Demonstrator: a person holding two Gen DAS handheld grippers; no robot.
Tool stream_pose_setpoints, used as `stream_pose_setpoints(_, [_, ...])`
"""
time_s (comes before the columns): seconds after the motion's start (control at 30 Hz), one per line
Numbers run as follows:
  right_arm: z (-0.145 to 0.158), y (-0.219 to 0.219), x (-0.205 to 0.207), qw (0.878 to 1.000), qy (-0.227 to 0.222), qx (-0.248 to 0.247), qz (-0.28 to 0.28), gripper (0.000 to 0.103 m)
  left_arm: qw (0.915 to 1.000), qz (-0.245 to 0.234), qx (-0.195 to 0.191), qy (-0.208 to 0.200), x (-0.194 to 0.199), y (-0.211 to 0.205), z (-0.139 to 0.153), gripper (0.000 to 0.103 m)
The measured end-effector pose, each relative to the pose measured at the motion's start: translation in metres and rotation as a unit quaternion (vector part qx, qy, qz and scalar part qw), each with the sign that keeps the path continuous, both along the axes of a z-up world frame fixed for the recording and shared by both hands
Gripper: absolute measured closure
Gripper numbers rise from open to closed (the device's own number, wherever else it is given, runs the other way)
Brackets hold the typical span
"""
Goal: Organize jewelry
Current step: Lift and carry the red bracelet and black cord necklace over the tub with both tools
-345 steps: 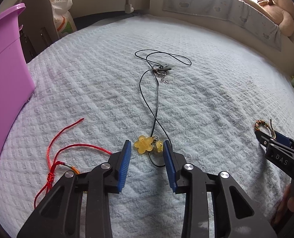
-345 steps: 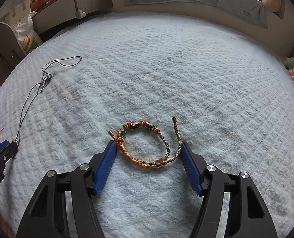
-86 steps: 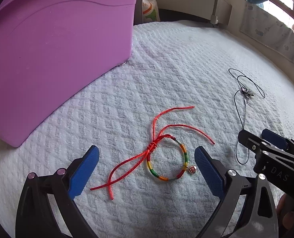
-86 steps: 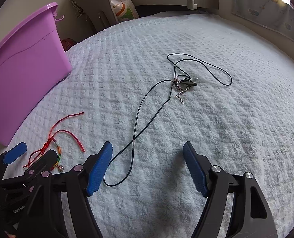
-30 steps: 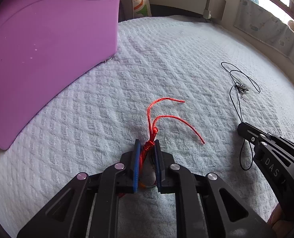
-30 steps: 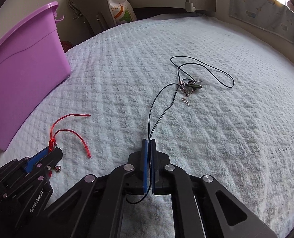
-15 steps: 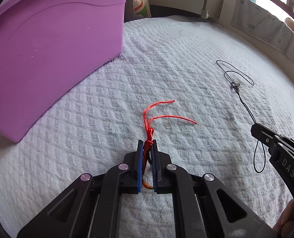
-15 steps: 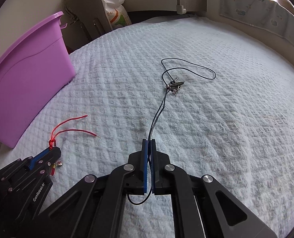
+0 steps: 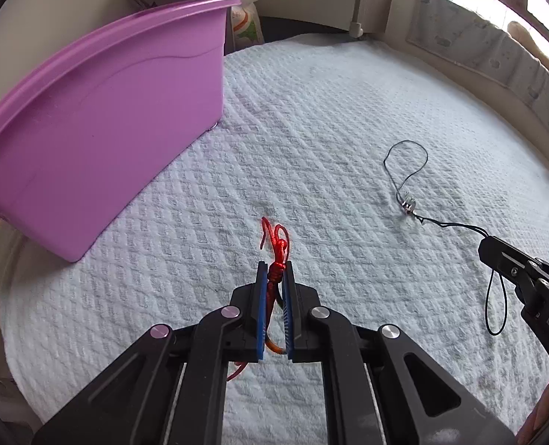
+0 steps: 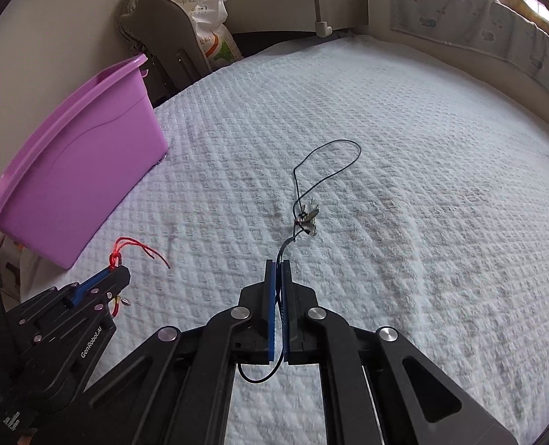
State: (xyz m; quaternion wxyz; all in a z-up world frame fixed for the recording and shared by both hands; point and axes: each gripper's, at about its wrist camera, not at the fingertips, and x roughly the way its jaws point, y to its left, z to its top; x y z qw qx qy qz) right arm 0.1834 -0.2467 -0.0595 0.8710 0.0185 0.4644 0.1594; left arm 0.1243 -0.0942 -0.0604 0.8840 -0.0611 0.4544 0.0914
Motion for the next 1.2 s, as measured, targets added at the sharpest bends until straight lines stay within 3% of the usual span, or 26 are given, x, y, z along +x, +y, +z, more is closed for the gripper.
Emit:
stream_pose_setpoints(0.6, [0.127, -0.014, -0.085, 1.000, 0.011, 0.007, 0.021, 0.100, 0.9990, -0.044, 0.007, -0.005, -0.059, 0.000, 0.140, 0.095])
stream_pose_setpoints(0.93, [0.220, -0.004, -0.101, 0.996, -0.043, 0.020, 0.072, 0.100, 0.9999, 0.000, 0.000, -0.016, -0.093, 0.021, 0.210, 0.095])
stream_pose_setpoints(1.2, [0.285, 0.033, -0.107, 0.985, -0.092, 0.046, 0.138, 0.100, 0.9978, 0.038, 0.019, -0.050, -0.113, 0.040, 0.271, 0.095])
